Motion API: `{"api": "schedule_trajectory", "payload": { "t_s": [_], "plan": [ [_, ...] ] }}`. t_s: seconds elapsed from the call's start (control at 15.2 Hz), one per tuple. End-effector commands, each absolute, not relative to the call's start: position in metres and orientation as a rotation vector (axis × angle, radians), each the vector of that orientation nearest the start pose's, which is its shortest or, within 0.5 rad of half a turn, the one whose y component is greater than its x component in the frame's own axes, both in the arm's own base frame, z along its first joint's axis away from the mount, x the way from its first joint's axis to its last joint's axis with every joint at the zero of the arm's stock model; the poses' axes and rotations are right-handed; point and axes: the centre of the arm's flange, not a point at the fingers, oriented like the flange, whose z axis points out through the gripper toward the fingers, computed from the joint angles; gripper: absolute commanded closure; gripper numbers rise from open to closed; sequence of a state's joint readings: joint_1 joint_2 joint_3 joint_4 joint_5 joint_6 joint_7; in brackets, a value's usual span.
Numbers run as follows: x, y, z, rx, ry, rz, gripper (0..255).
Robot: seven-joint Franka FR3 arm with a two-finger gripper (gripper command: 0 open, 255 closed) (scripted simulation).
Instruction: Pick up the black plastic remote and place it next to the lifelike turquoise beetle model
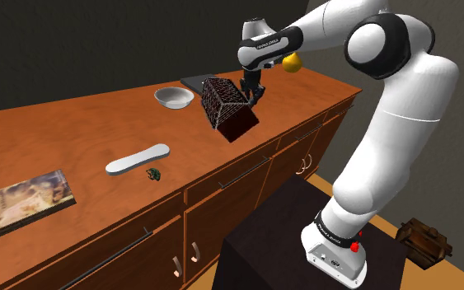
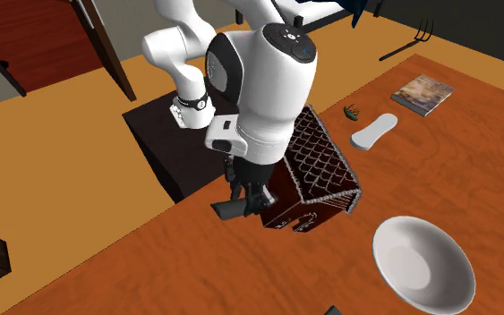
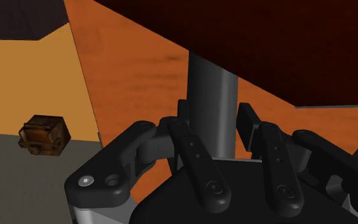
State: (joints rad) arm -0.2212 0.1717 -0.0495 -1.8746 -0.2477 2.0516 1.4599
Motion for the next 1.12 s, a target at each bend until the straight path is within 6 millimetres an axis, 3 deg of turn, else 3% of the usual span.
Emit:
{"api": "schedule_trajectory", "payload": {
  "t_s": [0.0, 1.06],
  "plan": [
    [0.575, -0.147, 0.424, -2.293, 2.401, -0.220, 255],
    [0.547, 0.062, 0.424, -2.293, 2.401, -0.220, 255]
  ]
}}
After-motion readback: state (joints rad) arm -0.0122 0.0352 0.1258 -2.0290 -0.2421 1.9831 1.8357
